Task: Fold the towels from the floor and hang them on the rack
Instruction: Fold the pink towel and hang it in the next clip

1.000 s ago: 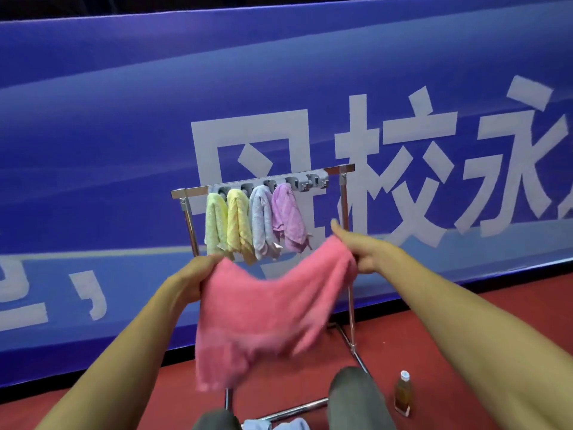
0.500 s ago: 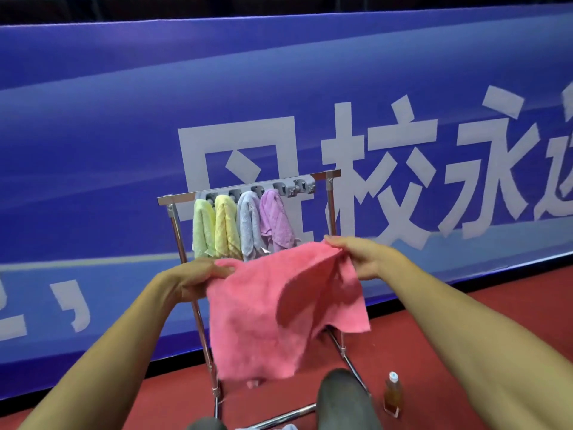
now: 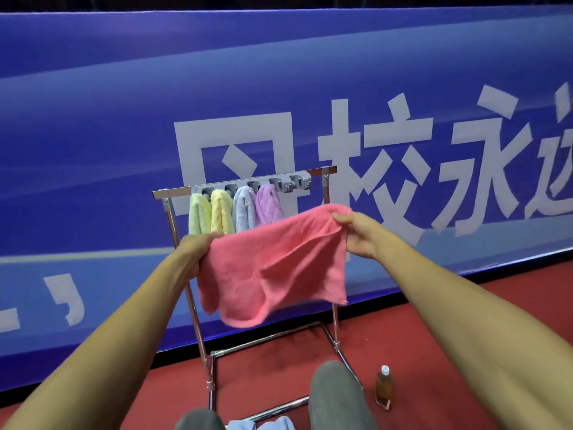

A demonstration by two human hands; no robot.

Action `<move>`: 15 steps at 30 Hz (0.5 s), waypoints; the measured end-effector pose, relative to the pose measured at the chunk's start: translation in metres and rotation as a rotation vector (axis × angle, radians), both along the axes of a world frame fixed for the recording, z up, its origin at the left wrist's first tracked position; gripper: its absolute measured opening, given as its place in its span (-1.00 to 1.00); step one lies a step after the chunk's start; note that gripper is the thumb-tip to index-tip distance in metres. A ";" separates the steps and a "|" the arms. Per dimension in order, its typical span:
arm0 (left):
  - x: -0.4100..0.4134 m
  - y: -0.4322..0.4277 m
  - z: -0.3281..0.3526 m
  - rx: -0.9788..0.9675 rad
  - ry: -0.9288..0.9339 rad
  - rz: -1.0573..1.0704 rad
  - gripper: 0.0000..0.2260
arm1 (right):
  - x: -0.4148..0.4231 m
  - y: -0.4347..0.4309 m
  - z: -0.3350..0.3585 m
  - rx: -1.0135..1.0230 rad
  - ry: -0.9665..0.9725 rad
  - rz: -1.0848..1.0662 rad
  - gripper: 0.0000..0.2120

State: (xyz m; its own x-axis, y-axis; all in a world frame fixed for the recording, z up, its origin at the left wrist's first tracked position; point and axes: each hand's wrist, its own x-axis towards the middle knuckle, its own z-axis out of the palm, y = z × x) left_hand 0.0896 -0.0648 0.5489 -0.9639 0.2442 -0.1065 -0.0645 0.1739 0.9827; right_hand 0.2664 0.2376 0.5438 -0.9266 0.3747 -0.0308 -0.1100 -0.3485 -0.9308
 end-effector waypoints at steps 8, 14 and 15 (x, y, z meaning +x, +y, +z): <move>0.006 0.004 0.028 0.172 0.092 0.012 -0.67 | -0.004 0.000 0.000 -0.162 0.031 -0.095 -0.67; 0.004 -0.007 0.035 -0.098 -0.121 -0.066 -0.64 | -0.017 -0.006 -0.013 0.039 -0.193 -0.082 -0.73; 0.002 -0.011 0.037 -0.178 -0.162 -0.106 -0.62 | -0.017 -0.005 -0.013 0.047 -0.203 -0.103 -0.70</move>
